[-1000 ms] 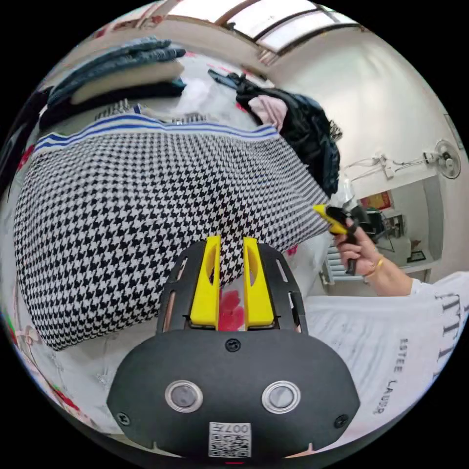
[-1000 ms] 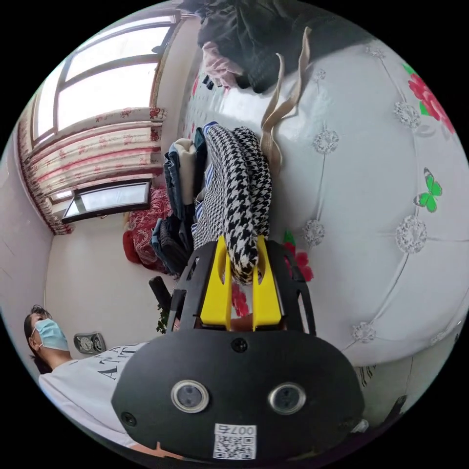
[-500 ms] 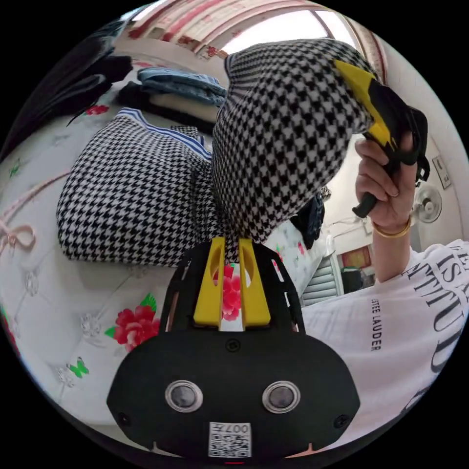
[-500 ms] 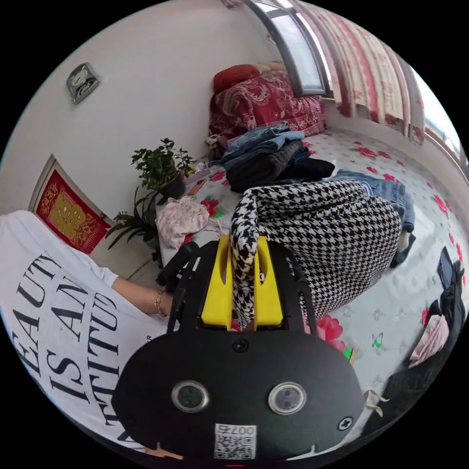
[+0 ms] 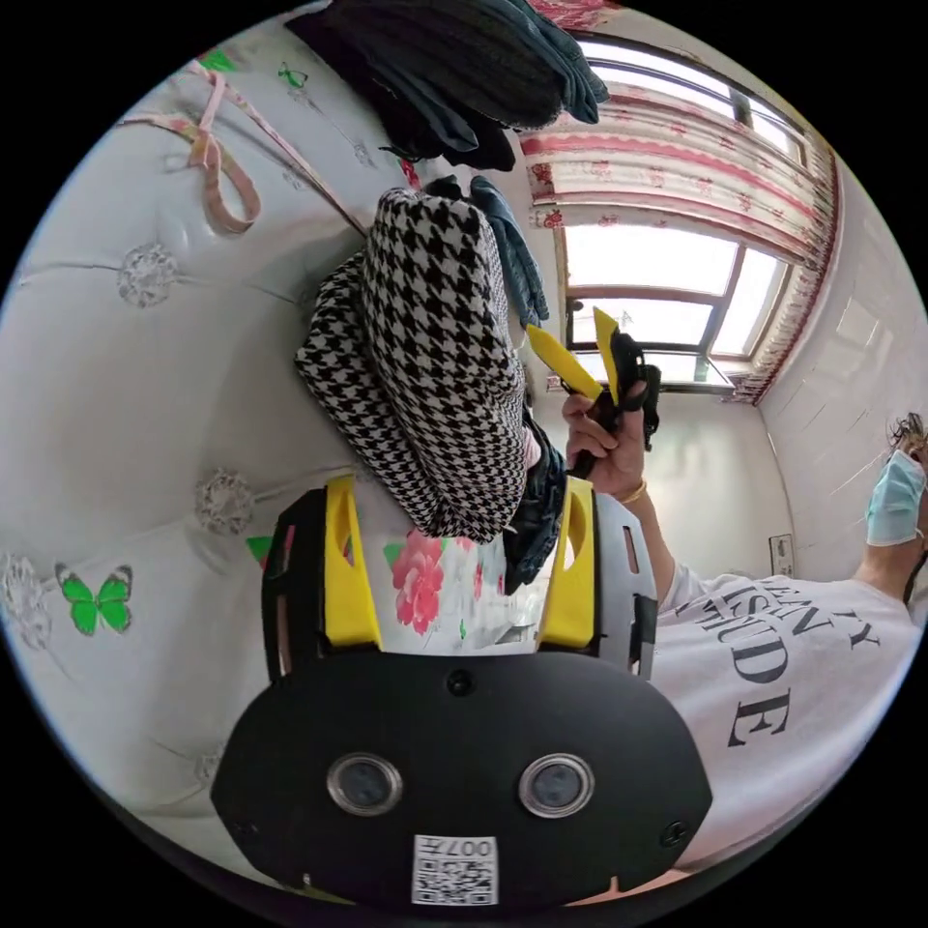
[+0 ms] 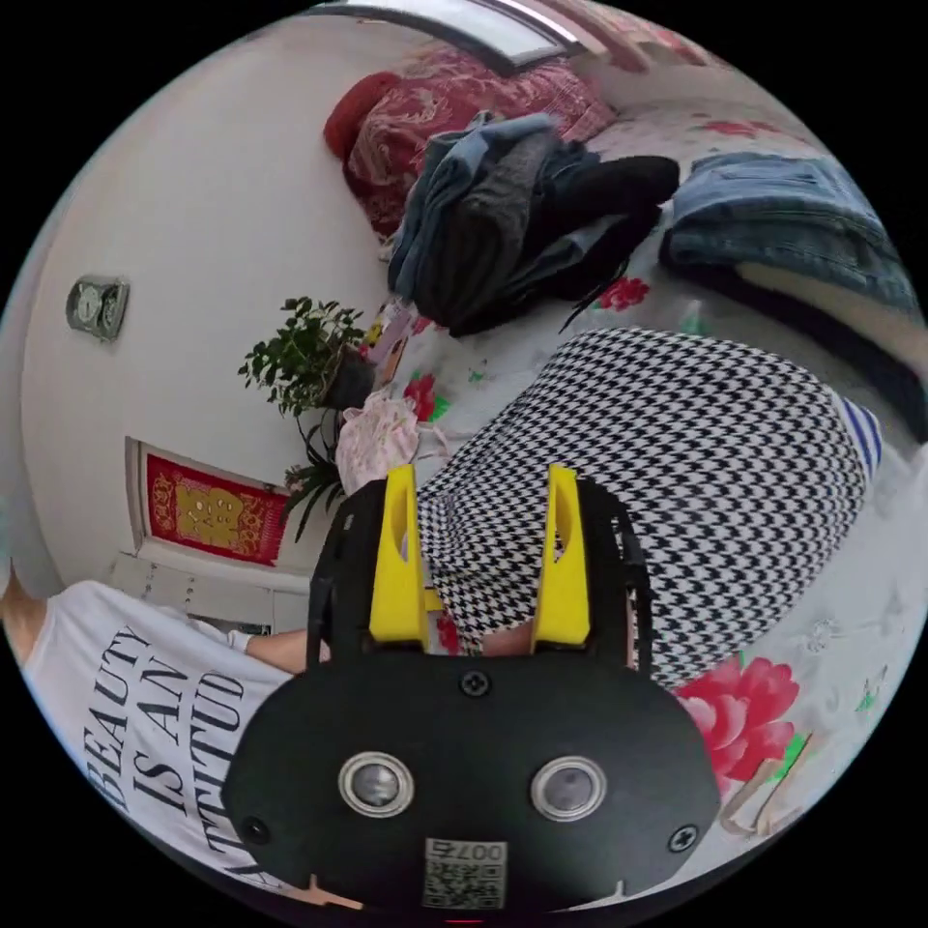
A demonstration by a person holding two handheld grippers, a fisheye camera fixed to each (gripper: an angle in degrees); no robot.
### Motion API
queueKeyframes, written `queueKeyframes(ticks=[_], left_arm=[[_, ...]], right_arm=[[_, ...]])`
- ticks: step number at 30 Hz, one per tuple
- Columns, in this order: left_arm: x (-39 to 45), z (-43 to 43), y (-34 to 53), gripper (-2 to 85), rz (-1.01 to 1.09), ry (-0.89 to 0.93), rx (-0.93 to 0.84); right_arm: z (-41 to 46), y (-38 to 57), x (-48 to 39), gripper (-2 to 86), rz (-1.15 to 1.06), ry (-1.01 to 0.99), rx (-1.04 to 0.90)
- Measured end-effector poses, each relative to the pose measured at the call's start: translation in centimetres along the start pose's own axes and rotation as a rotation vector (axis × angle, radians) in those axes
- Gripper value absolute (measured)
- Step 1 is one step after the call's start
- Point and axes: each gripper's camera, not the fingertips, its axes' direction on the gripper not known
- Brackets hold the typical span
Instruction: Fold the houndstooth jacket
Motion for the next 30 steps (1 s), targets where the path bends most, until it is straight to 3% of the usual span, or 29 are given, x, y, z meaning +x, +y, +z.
queueKeyframes(ticks=[4, 9, 11, 13, 15, 21, 25, 30], left_arm=[[-0.2, 0.7, -3.4, 27.0, 0.002, -0.072, -0.041], [-2.3, 0.8, -4.9, 21.4, -0.137, -0.096, 0.011], [-2.9, 0.8, -5.2, 18.6, -0.140, -0.123, -0.013], [-3.2, 0.7, -5.1, 16.5, -0.139, -0.110, -0.021], [-3.5, 0.6, -5.0, 13.2, -0.123, -0.083, -0.025], [-2.6, -1.3, -3.1, 8.8, -0.065, 0.010, 0.004], [2.0, -2.6, -2.8, 8.4, 0.069, 0.059, -0.031], [11.4, -1.1, -8.9, 8.4, 0.328, 0.102, -0.153]], right_arm=[[-6.7, 3.2, 11.9, 17.6, 0.391, 0.095, 0.141], [-5.3, 4.2, 19.2, 18.3, 0.561, -0.021, 0.037], [-5.8, 4.0, 19.2, 16.3, 0.526, 0.021, 0.109], [-3.6, 3.5, 20.3, 13.3, 0.512, -0.193, 0.046], [-2.0, 4.3, 20.9, 11.2, 0.543, -0.275, 0.040], [-5.1, 9.7, 16.9, 6.1, 0.470, -0.420, 0.267], [-8.9, 13.8, 12.7, 5.2, 0.412, -0.525, 0.363], [-15.4, 12.8, 8.6, 5.5, 0.277, -0.579, 0.570]])
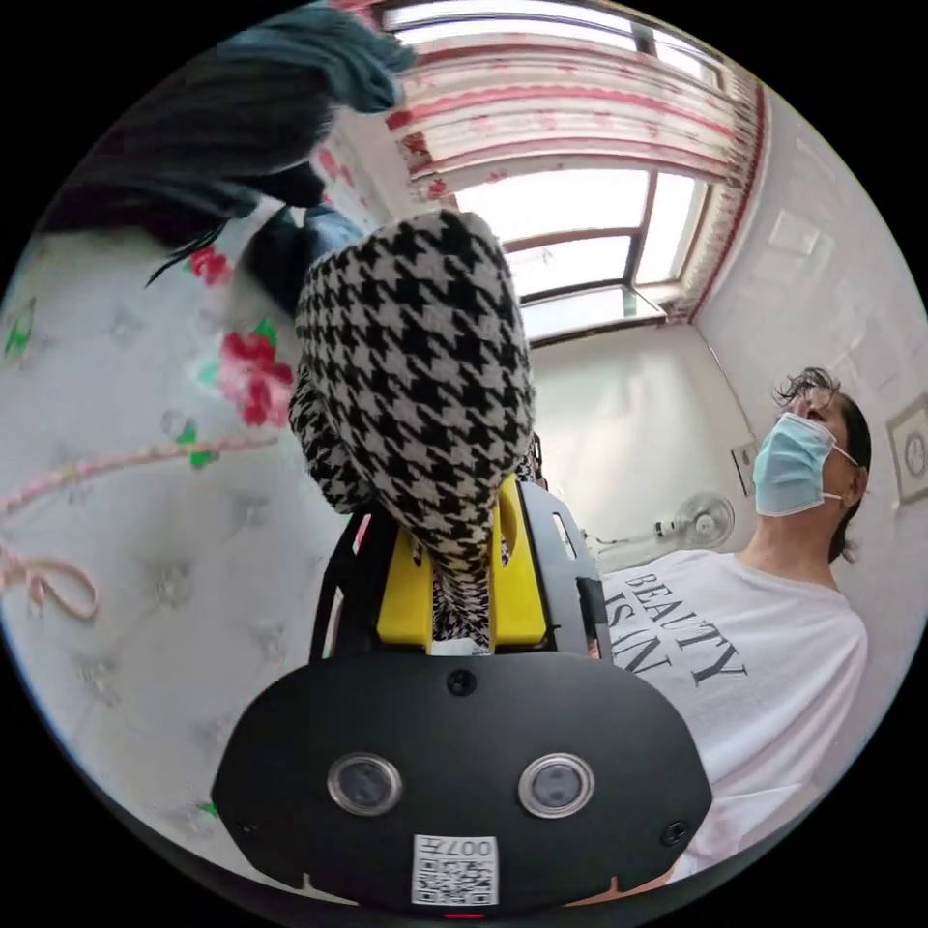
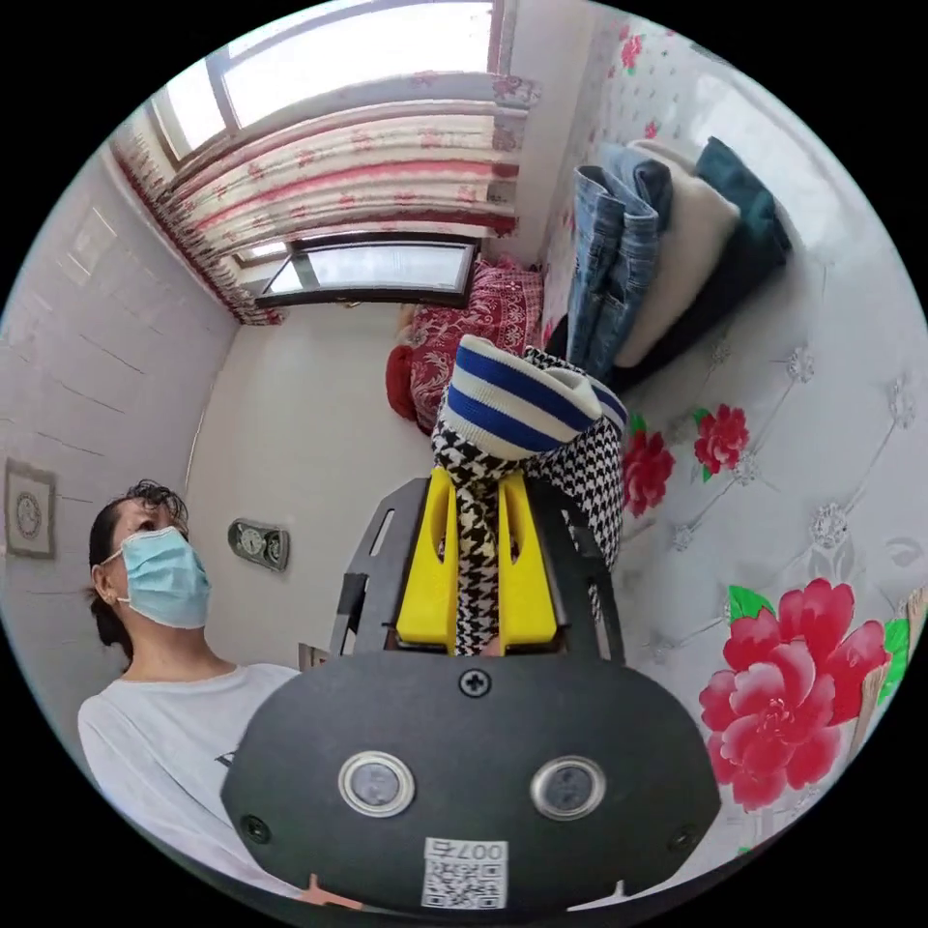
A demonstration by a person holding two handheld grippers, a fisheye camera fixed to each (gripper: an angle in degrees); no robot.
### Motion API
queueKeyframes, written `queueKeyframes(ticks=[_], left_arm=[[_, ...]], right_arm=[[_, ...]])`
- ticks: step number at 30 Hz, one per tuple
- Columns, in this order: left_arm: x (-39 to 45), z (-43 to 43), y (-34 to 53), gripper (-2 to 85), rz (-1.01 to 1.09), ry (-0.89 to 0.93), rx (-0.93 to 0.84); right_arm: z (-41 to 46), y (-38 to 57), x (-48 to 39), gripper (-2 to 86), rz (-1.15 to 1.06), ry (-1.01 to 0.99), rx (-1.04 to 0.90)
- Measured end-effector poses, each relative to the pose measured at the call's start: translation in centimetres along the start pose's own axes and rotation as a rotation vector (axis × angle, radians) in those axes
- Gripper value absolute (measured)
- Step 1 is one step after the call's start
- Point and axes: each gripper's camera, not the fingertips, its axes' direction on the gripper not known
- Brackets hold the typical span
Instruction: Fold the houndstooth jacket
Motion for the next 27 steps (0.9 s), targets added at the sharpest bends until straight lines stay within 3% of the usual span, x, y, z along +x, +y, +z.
queueKeyframes(ticks=[2, 6, 8, 11, 13, 15, 18, 23, 27], left_arm=[[3.8, 1.2, -7.6, 8.5, 0.164, -0.035, -0.081], [8.5, 4.0, -20.2, 8.9, 0.304, -0.145, -0.157], [9.2, 6.8, -26.9, 9.5, 0.313, -0.308, -0.139], [6.0, 11.4, -30.0, 10.0, 0.255, -0.596, -0.077], [2.8, 14.7, -28.3, 9.0, 0.216, -0.726, -0.081], [-0.2, 18.2, -24.1, 7.4, 0.230, -0.735, -0.136], [-3.9, 23.2, -13.5, 6.9, 0.271, -0.688, -0.235], [-8.9, 30.4, 1.8, 3.9, 0.206, -0.735, -0.394], [-13.1, 30.6, 4.3, 0.0, 0.033, -0.787, -0.348]], right_arm=[[-0.1, -1.6, -3.0, 5.8, -0.076, -0.032, 0.077], [1.2, -5.8, -7.3, 6.7, -0.198, -0.103, 0.273], [2.2, -7.9, -6.9, 6.9, -0.163, -0.105, 0.358], [3.9, -11.4, -2.5, 6.7, 0.010, -0.042, 0.435], [5.1, -13.7, 2.8, 5.9, 0.109, 0.204, 0.423], [5.5, -14.4, 7.4, 4.7, 0.224, 0.370, 0.367], [5.0, -14.6, 11.1, 2.9, 0.206, 0.183, 0.331], [5.4, -13.5, 8.7, 1.3, 0.081, 0.303, 0.285], [5.2, -9.1, 8.5, 0.1, 0.114, 0.320, 0.221]])
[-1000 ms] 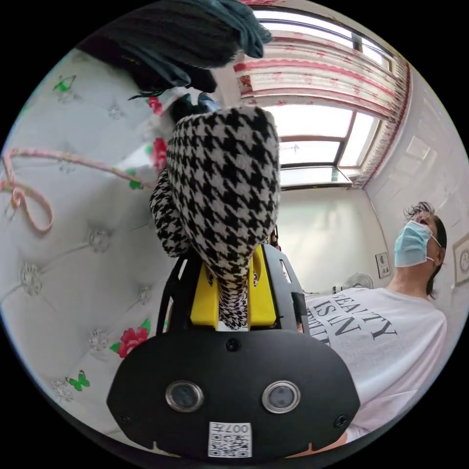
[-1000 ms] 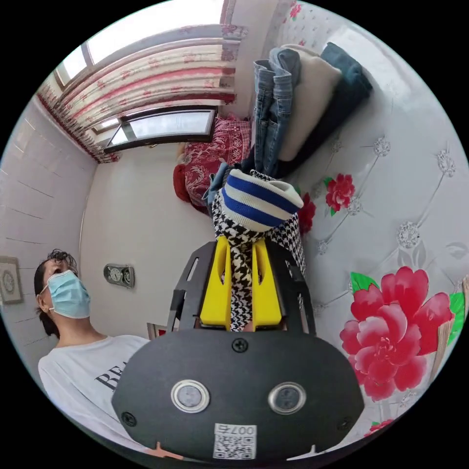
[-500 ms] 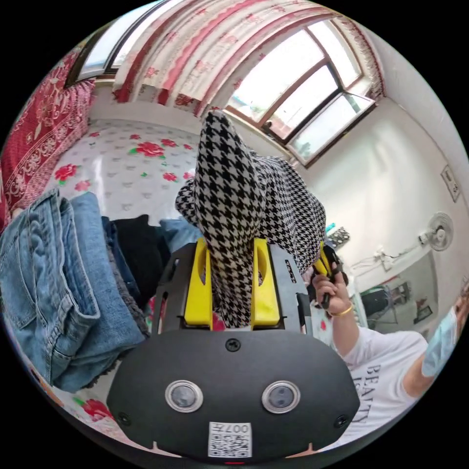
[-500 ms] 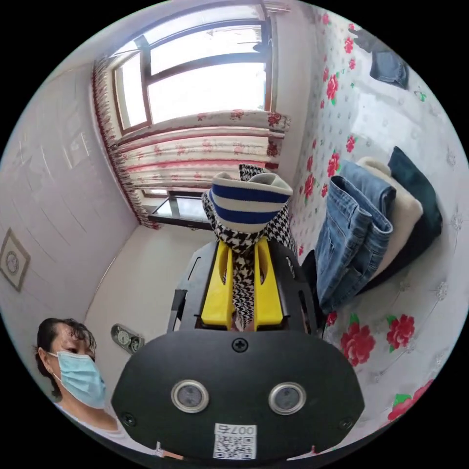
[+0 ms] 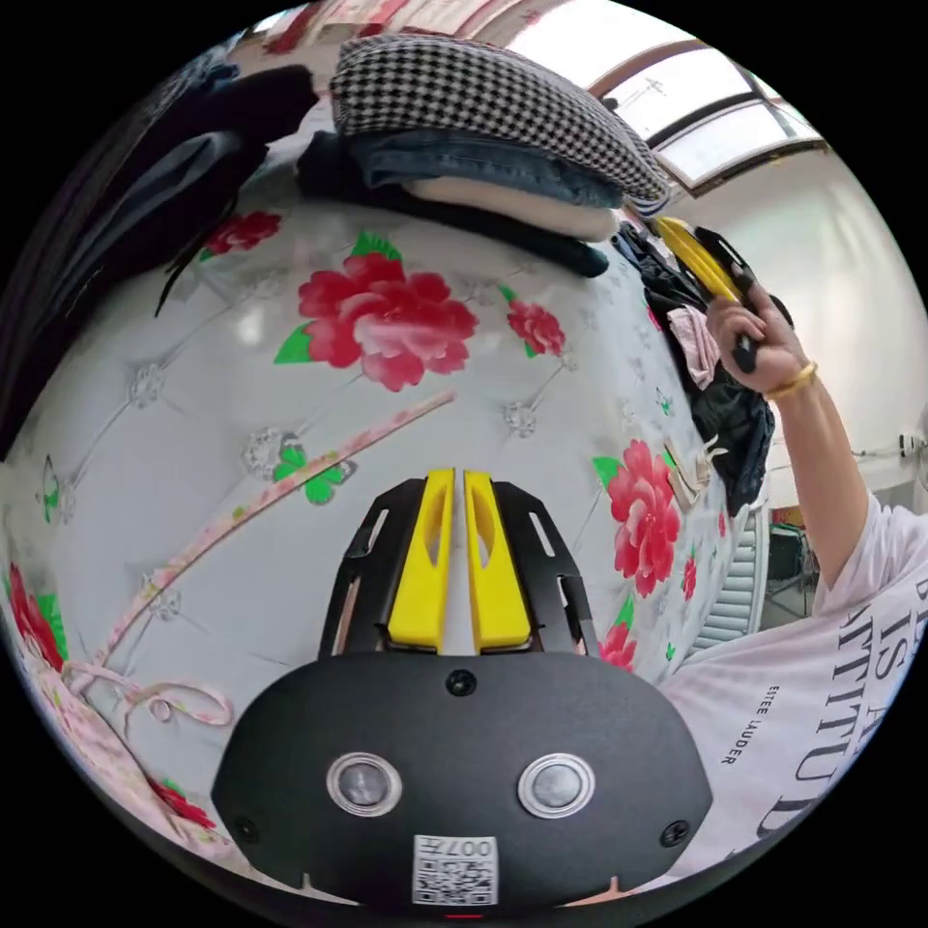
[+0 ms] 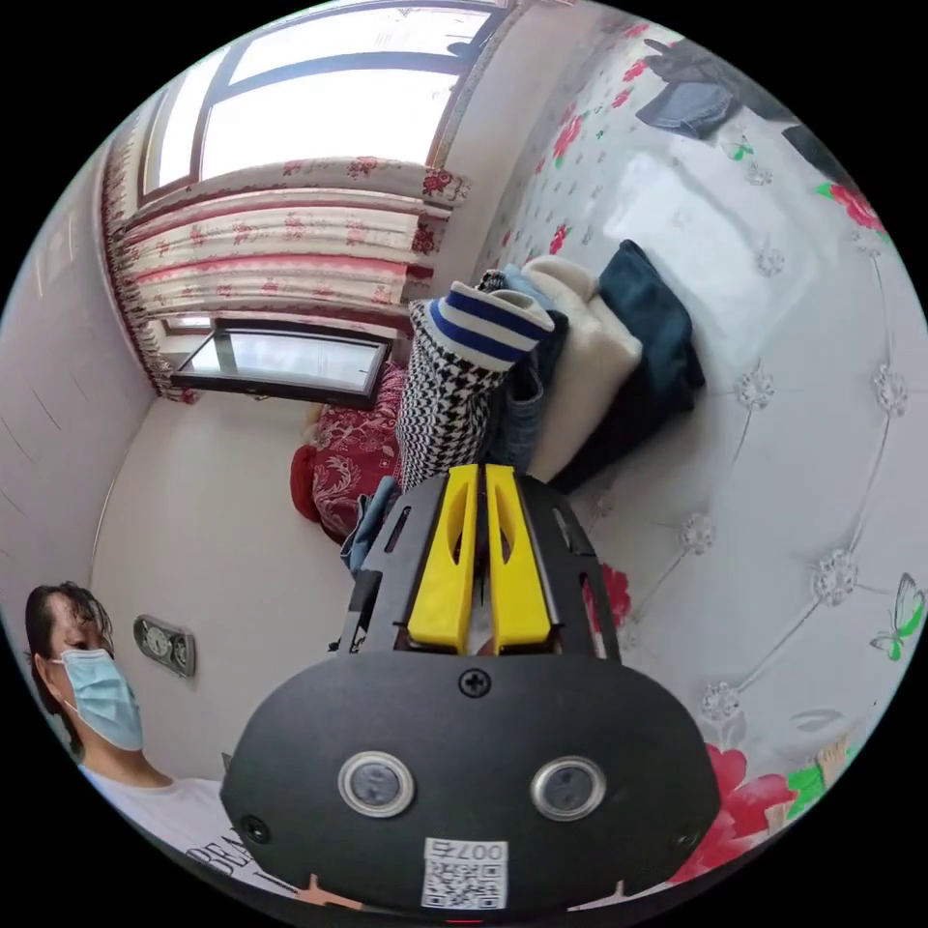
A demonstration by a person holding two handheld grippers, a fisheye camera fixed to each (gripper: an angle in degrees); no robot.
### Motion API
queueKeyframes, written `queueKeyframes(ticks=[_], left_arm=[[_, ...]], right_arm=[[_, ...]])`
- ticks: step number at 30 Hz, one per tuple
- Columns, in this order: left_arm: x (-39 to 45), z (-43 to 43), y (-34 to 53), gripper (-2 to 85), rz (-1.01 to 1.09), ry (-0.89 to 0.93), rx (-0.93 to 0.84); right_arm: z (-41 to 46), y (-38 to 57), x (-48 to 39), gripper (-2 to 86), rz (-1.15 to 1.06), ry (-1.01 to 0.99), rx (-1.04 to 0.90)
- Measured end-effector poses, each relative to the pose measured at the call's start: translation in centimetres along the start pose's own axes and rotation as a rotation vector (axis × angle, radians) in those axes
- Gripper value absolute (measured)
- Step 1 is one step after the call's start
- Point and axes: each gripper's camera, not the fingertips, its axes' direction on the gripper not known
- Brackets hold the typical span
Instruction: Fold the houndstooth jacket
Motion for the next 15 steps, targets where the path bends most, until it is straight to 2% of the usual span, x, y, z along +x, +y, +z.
queueKeyframes(ticks=[2, 6, 7, 9, 10, 11, 12, 13, 15], left_arm=[[-3.2, -0.1, -0.8, -0.7, -0.036, 0.056, 0.029], [-11.0, -3.0, -2.0, -0.9, -0.198, -0.004, 0.090], [-13.8, -4.9, -2.0, -0.9, -0.273, -0.109, 0.093], [-17.5, -8.8, -1.6, -1.0, -0.428, -0.465, 0.050], [-20.1, -11.4, -0.8, -1.0, -0.567, -0.706, -0.016], [-21.8, -14.4, 0.5, -1.0, -0.666, -0.807, -0.019], [-22.1, -15.9, 1.2, -1.0, -0.689, -0.812, 0.012], [-21.7, -18.7, 2.7, -1.0, -0.684, -0.763, 0.118], [-19.1, -21.3, 4.7, -1.0, -0.604, -0.656, 0.299]], right_arm=[[-1.0, 2.1, 0.3, 0.0, 0.007, 0.012, -0.030], [-4.6, 6.0, 0.1, -0.1, -0.017, 0.144, -0.114], [-6.0, 6.7, -0.3, -0.1, -0.031, 0.190, -0.119], [-8.4, 7.5, -1.5, 0.1, -0.086, 0.287, -0.113], [-9.9, 8.0, -2.6, 0.3, -0.134, 0.396, -0.107], [-10.5, 8.2, -3.1, 0.5, -0.156, 0.458, -0.105], [-11.6, 8.7, -4.0, 1.0, -0.202, 0.586, -0.093], [-12.4, 9.2, -4.8, 1.8, -0.240, 0.711, -0.078], [-13.2, 9.7, -5.1, 3.7, -0.260, 0.852, -0.060]])
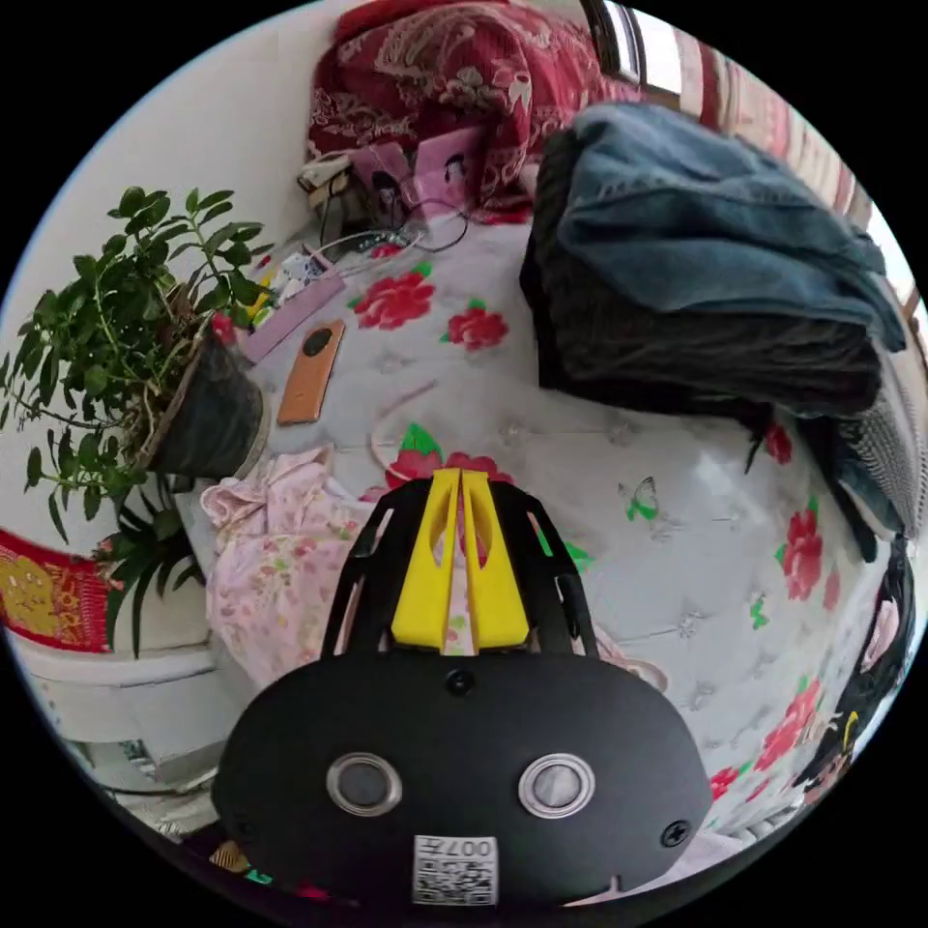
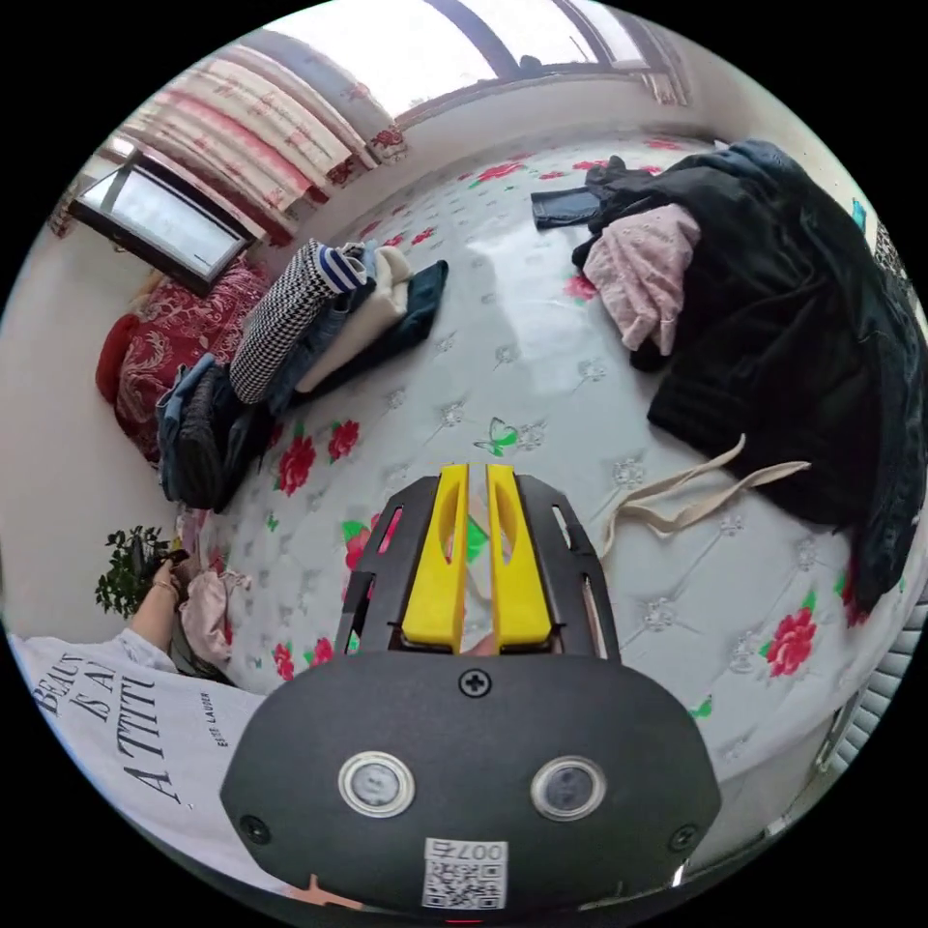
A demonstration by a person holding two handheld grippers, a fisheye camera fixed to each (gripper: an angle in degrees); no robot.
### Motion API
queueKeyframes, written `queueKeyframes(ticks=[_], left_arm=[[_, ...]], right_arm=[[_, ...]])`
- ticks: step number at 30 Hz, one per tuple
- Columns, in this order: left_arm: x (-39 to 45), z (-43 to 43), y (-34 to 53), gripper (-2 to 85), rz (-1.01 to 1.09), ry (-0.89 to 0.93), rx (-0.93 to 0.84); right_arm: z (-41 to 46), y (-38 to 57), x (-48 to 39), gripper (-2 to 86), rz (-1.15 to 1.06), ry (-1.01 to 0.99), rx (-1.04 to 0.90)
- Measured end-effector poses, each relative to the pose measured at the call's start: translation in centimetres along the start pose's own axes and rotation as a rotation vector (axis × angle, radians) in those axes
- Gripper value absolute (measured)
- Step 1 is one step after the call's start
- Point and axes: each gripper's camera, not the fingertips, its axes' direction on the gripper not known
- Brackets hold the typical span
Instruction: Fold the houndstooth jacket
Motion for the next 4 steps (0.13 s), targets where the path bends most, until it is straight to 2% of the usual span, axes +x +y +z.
queueKeyframes(ticks=[2, 4], left_arm=[[3.3, -2.8, 3.9, -1.0, 0.096, 0.115, 0.103], [8.5, -2.9, 7.8, -1.0, 0.192, 0.170, 0.078]], right_arm=[[0.5, 0.5, 0.6, 5.6, 0.022, 0.053, -0.032], [2.8, 0.8, 1.3, 8.1, 0.075, 0.036, -0.130]])
